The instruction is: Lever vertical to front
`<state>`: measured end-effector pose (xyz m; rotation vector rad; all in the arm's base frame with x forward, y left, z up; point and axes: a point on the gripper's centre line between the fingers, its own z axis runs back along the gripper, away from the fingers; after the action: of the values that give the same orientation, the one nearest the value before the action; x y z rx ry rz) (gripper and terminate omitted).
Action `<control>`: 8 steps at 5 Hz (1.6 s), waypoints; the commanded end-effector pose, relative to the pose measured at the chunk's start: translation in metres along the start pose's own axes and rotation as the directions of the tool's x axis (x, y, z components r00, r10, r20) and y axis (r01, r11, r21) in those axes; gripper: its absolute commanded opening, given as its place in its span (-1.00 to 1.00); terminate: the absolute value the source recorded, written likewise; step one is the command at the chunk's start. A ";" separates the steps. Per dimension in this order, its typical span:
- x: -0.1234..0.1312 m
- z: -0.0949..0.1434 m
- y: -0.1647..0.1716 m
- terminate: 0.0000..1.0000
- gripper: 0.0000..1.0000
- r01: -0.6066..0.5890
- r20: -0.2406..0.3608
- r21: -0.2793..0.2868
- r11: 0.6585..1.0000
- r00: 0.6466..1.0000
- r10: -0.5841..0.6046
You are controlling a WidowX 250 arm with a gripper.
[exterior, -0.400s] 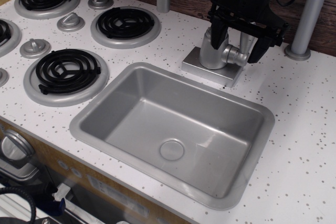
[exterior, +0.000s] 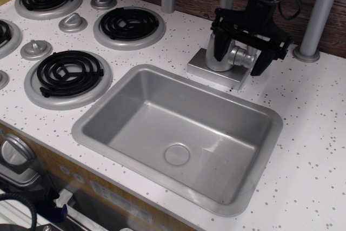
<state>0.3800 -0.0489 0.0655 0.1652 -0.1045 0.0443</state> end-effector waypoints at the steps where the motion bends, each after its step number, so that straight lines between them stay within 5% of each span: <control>1: 0.016 0.035 0.003 -1.00 1.00 0.003 0.148 0.000 1.000 0.989 -0.003; 6: 0.053 0.036 0.006 -1.00 1.00 0.040 0.320 -0.012 0.999 0.947 -0.035; 7: 0.057 0.037 0.007 -1.00 -1.00 0.037 0.309 -0.011 0.999 0.951 -0.032; 8: 0.056 0.037 0.007 -1.00 -1.00 0.027 0.295 -0.008 1.000 0.955 -0.023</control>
<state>0.4181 -0.0495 0.0839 0.1655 -0.3168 -0.0015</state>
